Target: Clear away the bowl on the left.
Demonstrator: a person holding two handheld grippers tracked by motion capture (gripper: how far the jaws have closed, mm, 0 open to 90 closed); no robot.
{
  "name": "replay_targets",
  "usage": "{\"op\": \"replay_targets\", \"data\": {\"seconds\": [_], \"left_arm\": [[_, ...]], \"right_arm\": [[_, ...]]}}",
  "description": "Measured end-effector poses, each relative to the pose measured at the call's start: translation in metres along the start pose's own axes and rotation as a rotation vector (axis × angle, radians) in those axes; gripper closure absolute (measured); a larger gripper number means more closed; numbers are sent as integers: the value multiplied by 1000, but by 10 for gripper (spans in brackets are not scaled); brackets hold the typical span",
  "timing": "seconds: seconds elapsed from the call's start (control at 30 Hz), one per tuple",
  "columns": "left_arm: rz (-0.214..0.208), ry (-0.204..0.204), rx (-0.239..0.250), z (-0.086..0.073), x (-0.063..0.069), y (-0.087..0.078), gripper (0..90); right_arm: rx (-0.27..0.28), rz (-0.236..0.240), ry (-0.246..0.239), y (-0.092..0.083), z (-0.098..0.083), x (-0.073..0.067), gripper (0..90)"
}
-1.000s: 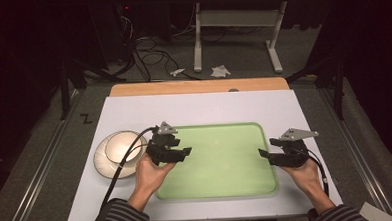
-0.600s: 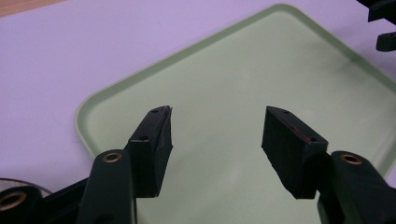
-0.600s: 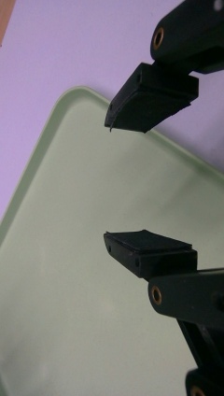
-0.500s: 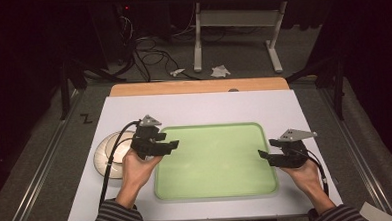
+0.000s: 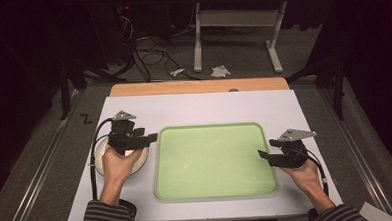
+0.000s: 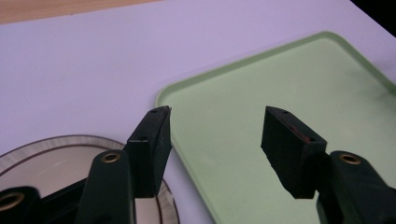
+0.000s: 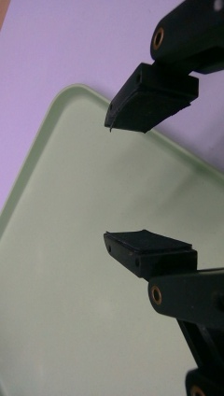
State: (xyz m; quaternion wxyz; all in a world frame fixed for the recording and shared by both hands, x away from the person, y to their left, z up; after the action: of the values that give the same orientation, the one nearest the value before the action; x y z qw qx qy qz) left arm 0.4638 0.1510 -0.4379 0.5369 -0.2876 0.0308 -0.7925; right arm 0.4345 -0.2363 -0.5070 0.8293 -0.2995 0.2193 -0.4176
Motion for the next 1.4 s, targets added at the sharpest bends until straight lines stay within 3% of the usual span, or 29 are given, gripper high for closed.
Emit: {"op": "replay_targets", "data": {"seconds": [0.2,0.27,0.33,0.37,0.43,0.57,0.6,0.93,1.0,1.03,1.23,1.27,1.4], "left_arm": [[44,9,8,2,-14,-1,438],[51,-18,18,6,-20,-3,433],[51,-15,23,6,-20,-4,433],[84,13,24,6,-26,-6,435],[87,-9,25,7,-30,-7,429],[122,24,23,7,-37,-9,431],[130,-2,32,10,-44,-10,430],[199,-28,46,15,-72,-18,427],[208,-27,45,14,-75,-18,426],[237,-17,40,13,-81,-18,424],[265,-49,38,13,-93,-21,423],[276,-33,28,12,-95,-22,421],[301,-36,32,13,-104,-23,421]], "right_arm": [[-7,-4,1,0,-1,0,401],[0,0,-5,-1,0,-1,401],[-11,-2,-2,1,-1,0,401],[-15,-6,-3,1,-1,0,401],[-4,-2,-12,-1,-1,-2,402],[-10,0,-12,0,-1,-2,401],[-9,-1,-14,0,-1,-2,402],[-6,-6,-19,-1,-1,-1,401],[-8,-8,-18,-1,-1,-1,401],[-7,-10,-23,-1,-1,0,401],[-8,-8,-20,-2,-1,0,402],[-5,-8,-24,-2,-1,0,402],[-8,-9,-22,-2,-1,0,402]]}}
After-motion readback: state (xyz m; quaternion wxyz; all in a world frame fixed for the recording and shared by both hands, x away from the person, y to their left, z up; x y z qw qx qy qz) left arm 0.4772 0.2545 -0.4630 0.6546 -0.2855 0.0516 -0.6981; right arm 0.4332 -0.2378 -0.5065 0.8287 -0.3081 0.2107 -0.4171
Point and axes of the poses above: each handheld gripper's, and its own axes: y roughly forward along the jaws, z roughly out of its top, x roughly to its right, the point moved 7 cm from there along y, roughly forward along the jaws, and after that the axes turned 11 degrees about y, right-handed, at the moved point
